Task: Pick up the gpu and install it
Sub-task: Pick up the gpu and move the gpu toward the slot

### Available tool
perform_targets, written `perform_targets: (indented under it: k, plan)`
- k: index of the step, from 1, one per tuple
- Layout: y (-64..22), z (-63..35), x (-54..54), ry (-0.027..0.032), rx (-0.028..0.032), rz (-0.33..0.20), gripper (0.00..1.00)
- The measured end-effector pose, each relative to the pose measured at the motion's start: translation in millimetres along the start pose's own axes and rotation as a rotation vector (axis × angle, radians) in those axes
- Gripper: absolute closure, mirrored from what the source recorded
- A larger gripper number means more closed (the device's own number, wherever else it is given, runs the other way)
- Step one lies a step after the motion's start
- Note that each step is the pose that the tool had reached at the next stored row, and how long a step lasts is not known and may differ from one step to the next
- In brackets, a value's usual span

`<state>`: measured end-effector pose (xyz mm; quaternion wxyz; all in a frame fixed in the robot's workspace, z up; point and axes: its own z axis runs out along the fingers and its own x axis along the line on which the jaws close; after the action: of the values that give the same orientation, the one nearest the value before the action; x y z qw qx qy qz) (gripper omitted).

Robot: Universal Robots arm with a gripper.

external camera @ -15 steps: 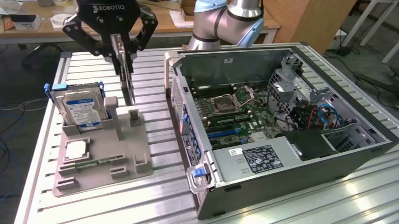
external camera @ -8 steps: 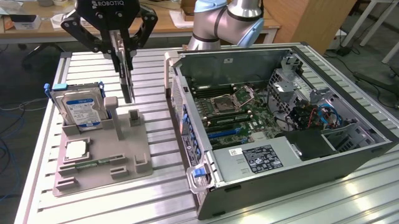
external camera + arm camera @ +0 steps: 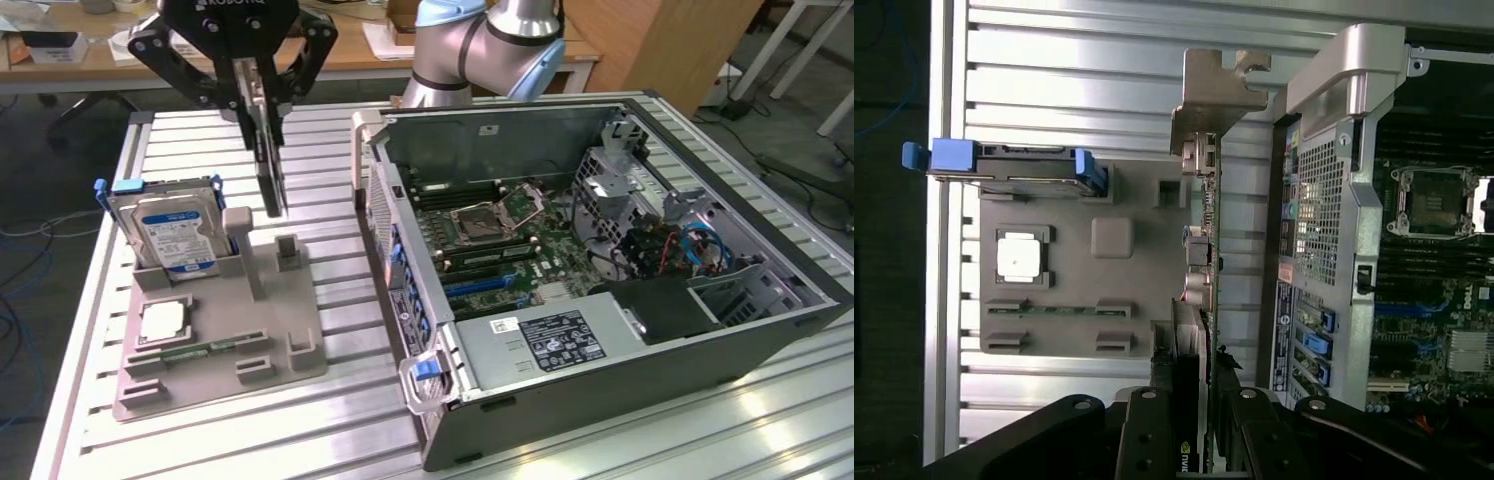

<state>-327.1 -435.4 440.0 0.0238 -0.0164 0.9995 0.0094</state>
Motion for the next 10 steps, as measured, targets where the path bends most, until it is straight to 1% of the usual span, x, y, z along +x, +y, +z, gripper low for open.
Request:
perform_targets:
  k: [10]
  plan:
    - [0.1,-6.4,-0.3,0.0,-0.0001,0.0,0.74]
